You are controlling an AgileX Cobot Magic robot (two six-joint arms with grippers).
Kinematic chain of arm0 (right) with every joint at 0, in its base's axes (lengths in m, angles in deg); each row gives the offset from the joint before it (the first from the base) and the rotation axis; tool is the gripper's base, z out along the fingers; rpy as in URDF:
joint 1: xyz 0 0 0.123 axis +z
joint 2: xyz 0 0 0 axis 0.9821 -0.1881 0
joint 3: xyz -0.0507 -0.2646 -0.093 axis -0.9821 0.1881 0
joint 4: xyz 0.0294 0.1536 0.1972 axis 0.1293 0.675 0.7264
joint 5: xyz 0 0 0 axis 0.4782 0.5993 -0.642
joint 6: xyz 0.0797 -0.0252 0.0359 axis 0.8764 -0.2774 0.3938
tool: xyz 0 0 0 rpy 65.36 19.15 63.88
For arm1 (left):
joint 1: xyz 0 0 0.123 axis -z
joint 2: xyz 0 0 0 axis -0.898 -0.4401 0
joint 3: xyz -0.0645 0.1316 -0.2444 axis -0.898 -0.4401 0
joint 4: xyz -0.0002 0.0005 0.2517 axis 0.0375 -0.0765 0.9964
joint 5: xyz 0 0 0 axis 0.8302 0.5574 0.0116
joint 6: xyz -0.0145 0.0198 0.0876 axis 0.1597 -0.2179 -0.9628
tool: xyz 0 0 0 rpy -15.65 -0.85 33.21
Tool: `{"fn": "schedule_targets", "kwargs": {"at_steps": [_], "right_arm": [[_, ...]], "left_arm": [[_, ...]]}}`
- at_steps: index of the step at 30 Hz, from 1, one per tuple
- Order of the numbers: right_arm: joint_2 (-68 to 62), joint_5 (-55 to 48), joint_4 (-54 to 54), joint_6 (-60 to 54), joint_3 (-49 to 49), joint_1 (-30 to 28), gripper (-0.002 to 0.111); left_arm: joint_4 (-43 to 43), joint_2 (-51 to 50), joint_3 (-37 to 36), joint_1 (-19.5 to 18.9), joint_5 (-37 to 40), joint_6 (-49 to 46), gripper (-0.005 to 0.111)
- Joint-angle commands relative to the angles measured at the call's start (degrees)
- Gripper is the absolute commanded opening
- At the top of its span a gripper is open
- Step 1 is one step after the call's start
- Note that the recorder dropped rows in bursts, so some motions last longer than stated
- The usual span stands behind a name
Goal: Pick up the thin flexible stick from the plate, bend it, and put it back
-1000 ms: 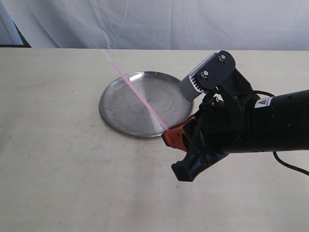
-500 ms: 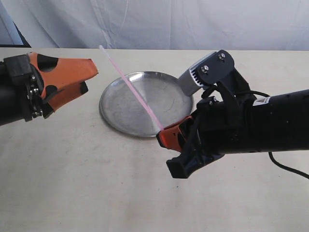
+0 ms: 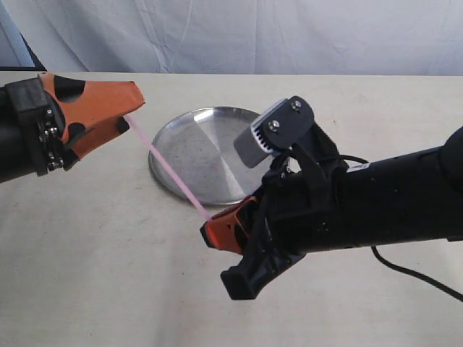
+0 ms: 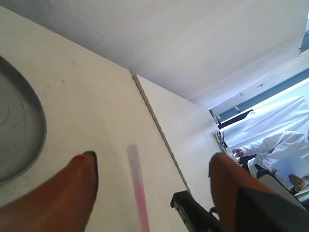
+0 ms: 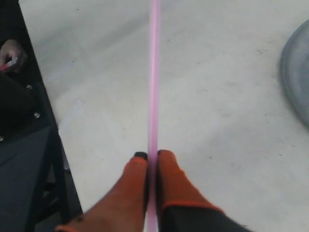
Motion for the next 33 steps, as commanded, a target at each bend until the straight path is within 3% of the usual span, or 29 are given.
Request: {"fn": "schedule_targets", "kwargs": {"at_steps": [1,10,18,25,33], "right_arm": [[-0.87,0.06,3.48,-4.06,-0.03,1.95,-0.001],[-1.0,1.46,10.76,-8.26,-0.03,2.36,-0.001],[-1.0,1.7,12.96,-9.51,-0.03,2.36,-0.001],[-1.0,1.47,14.33,-10.59,-0.03,2.36,-0.001],[-1.0,0.4,14.33,-10.98,-0.03,2.36,-0.001]], "left_arm": [[-0.29,-0.07,0.36,0.43,0.85,-0.34,0.064],[0.59,-0.07,0.36,0.43,0.6,-0.34,0.063],[1.56,-0.07,0.36,0.43,0.31,-0.34,0.037],[1.44,-0.07,0.36,0.43,-1.16,-0.34,0.05],[1.34,-0.07,0.36,0.43,-1.64,-0.34,0.051]]}}
